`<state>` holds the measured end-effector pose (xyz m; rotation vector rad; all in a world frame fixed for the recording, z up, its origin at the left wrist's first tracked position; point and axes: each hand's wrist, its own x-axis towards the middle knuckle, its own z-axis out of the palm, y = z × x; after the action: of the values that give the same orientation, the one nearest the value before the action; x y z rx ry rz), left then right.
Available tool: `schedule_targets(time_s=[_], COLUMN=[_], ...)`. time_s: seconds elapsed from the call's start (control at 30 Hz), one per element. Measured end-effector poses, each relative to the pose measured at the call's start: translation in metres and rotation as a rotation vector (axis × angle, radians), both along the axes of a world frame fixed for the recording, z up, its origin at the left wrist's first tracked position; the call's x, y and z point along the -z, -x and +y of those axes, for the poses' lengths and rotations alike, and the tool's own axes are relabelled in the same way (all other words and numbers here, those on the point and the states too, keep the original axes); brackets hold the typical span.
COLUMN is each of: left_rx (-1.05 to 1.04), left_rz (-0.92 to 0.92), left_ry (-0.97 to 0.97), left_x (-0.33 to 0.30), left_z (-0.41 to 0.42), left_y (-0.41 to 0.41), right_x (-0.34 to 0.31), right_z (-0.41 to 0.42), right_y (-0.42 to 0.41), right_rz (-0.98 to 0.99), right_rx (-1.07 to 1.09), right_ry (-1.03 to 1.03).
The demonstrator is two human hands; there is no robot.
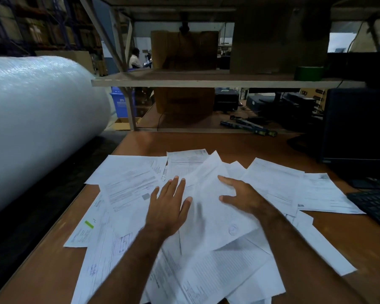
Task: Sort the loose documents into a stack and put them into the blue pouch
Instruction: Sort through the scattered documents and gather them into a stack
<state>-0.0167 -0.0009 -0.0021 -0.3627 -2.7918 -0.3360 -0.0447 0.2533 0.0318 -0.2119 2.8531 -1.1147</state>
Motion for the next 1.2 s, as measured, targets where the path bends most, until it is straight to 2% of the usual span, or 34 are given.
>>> schedule_targets(time_s=[0.2,0.57,0.63,0.7,0.73,0.87,1.0,1.1,1.2], left_rx=[-0.038,-0.065,-0.049,-0.032,-0.023,-0.006,-0.008,0.077,0.204], left_rz=[-0.021,-0.03,-0.012,0.006,0.012,0.051,-0.012,-0.077,-0.197], left_ry=[-0.004,-0.043,-0.097,-0.192,-0.242,-0.267,-0.23,-0.397,-0.686], left_x=[-0.031,-0.042,-0.04,-0.038,-0.038,-0.035,-0.025,-0.02,-0.029], left_z=[0.01,0.025,0.025,0.024,0.024,0.025,0.025,0.021,0.017], left_y=[-0.009,-0.002,-0.004,-0.005,-0.004,0.002,0.005,0.011,0.012], right_x=[-0.021,-0.049,-0.052,-0.058,-0.058,-0.035,-0.02,-0.026,-0.034], right_z=[0.009,0.01,0.016,0.025,0.031,0.043,0.04,0.041,0.042], right_y=[-0.005,-0.03,-0.037,-0.041,-0.04,-0.031,-0.024,-0.022,-0.028], right_rz=[0.168,0.246,0.283,0.29,0.303,0.273,0.272,0.284,0.168], right_rx=[0.026,-0.011,-0.064,-0.089,-0.086,0.008,0.037,0.005,-0.059], right_ry=[0.013,-0.067,0.056,0.286,0.323,0.015,-0.031,0.131,0.519])
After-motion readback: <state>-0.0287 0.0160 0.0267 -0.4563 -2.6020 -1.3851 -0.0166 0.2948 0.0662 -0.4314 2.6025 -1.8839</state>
